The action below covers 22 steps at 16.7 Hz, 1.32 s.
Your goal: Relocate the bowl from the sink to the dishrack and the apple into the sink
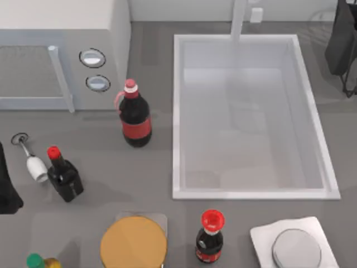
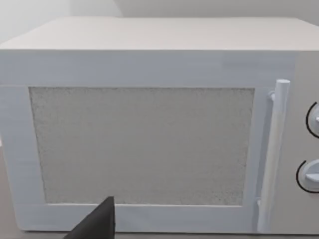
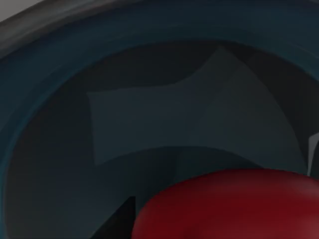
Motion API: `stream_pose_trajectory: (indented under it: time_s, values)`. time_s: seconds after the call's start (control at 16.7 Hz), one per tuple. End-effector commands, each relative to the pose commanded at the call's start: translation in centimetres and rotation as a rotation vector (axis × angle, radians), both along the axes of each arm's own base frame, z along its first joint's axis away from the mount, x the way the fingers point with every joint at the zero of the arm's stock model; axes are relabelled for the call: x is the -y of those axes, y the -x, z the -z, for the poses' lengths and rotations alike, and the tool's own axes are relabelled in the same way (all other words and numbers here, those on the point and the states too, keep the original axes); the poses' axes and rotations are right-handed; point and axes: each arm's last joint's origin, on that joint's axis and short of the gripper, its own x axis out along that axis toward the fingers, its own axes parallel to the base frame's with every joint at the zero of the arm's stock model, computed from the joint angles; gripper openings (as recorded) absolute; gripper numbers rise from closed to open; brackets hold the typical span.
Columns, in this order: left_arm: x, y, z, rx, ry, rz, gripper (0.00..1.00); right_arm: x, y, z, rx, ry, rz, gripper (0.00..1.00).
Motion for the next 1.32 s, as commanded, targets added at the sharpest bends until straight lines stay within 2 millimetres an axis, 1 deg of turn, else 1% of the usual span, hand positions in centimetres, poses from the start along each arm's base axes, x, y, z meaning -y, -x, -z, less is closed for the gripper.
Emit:
stream_pose_trajectory:
  time_s: [0.12, 0.18, 0.6, 0.66, 0.78, 0.84, 1.32]
  values:
    - [0.0, 0.0, 0.0, 0.000, 0.000, 0.000, 1.00, 0.0, 0.0, 0.0, 0.000, 0.000, 0.000, 0.02]
    - [0.0, 0.0, 0.0, 0.000, 0.000, 0.000, 1.00, 0.0, 0.0, 0.0, 0.000, 0.000, 0.000, 0.00]
    - [0.0, 0.0, 0.0, 0.000, 0.000, 0.000, 1.00, 0.0, 0.0, 0.0, 0.000, 0.000, 0.000, 0.00]
    - [0.0, 0.0, 0.0, 0.000, 0.000, 0.000, 1.00, 0.1, -0.4, -3.0, 0.060, 0.047, 0.020, 0.00]
    - [0.0, 0.0, 0.0, 0.000, 0.000, 0.000, 1.00, 0.2, -0.5, -3.2, 0.058, 0.047, 0.020, 0.00]
    - [0.0, 0.0, 0.0, 0.000, 0.000, 0.000, 1.00, 0.2, -0.6, -3.7, 0.058, 0.047, 0.020, 0.00]
    - [0.0, 0.0, 0.0, 0.000, 0.000, 0.000, 1.00, 0.3, -1.1, -8.7, 0.058, 0.047, 0.019, 0.00]
